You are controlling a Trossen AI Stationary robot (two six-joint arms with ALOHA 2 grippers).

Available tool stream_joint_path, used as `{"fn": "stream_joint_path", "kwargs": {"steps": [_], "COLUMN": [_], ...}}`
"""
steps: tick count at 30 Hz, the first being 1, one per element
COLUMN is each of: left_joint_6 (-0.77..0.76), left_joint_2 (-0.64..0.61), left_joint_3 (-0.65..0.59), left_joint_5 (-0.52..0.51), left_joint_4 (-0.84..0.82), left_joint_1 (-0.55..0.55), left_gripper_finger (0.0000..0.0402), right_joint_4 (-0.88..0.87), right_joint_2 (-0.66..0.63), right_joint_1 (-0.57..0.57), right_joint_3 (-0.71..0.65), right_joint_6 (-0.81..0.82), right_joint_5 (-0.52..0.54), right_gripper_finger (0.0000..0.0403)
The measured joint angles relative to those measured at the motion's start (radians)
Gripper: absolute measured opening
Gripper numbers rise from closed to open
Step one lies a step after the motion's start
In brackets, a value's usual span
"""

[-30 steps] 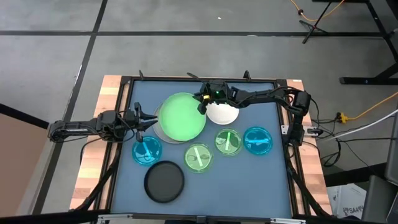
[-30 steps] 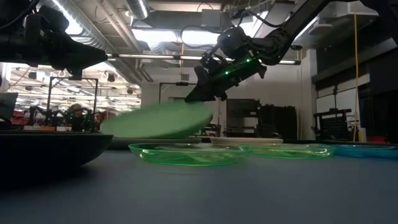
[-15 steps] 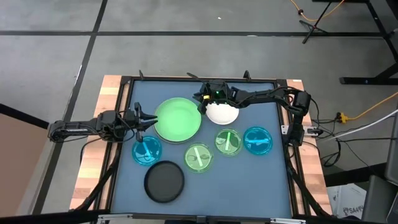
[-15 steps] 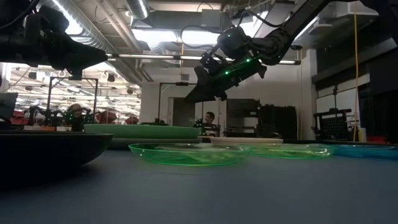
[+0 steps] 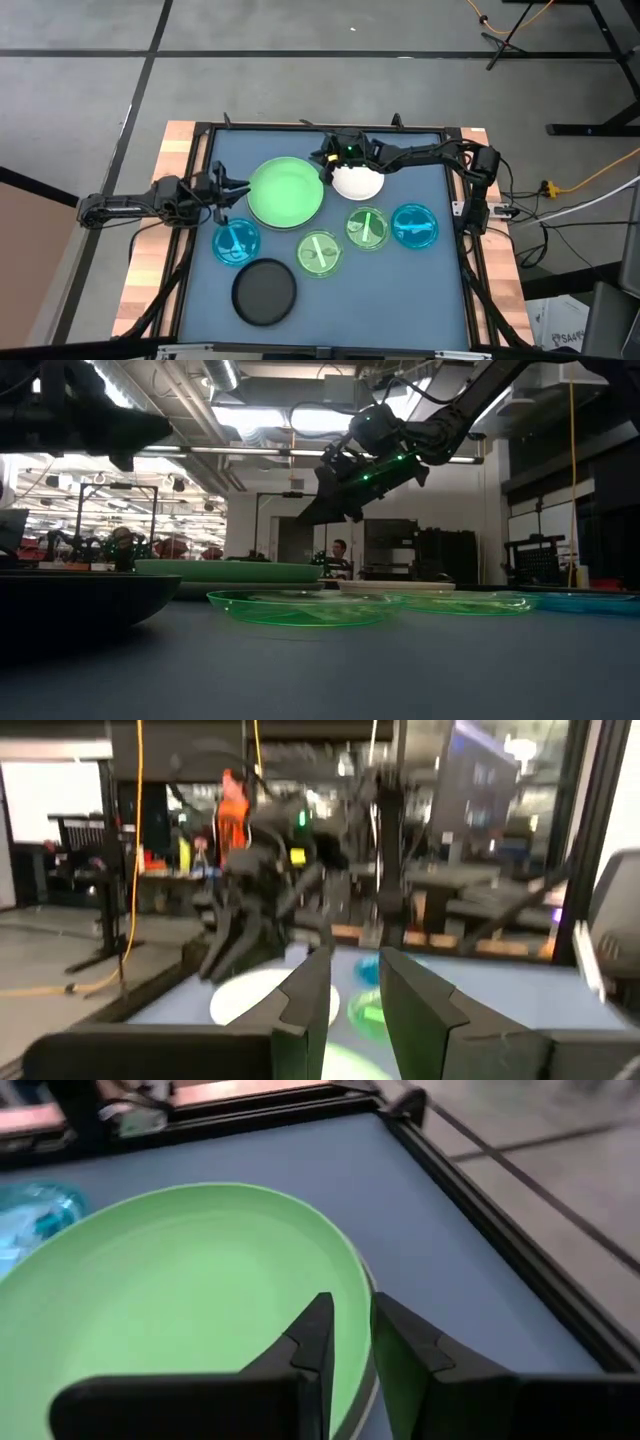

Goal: Stack plastic plates
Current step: Stack the black plate on top of the green plate

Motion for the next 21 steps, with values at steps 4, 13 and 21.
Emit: {"fn": "stream_joint_path", "kwargs": {"steps": [4, 13, 21], "left_joint_6": [-0.023, -0.110, -0.133], "left_joint_2": [0.000, 0.050, 0.199], "left_joint_3": [0.000, 0.035, 0.130], "left_joint_5": [0.002, 0.007, 0.009], "left_joint_4": [0.043, 0.060, 0.060], "left_joint_1": [0.000, 0.000, -0.001], "left_gripper_finger": [0.0082, 0.0082, 0.0082], "right_joint_4": [-0.009, -0.202, -0.429], "right_joint_2": [-0.024, -0.180, -0.330], "right_joint_1": [0.000, 0.000, 0.001], "right_joint_3": [0.000, 0.000, 0.000], "right_joint_6": [-0.071, -0.284, -0.407], "right_joint_5": [-0.053, -0.044, 0.141], "right_gripper_finger": [0.0060, 0.0060, 0.0060]}}
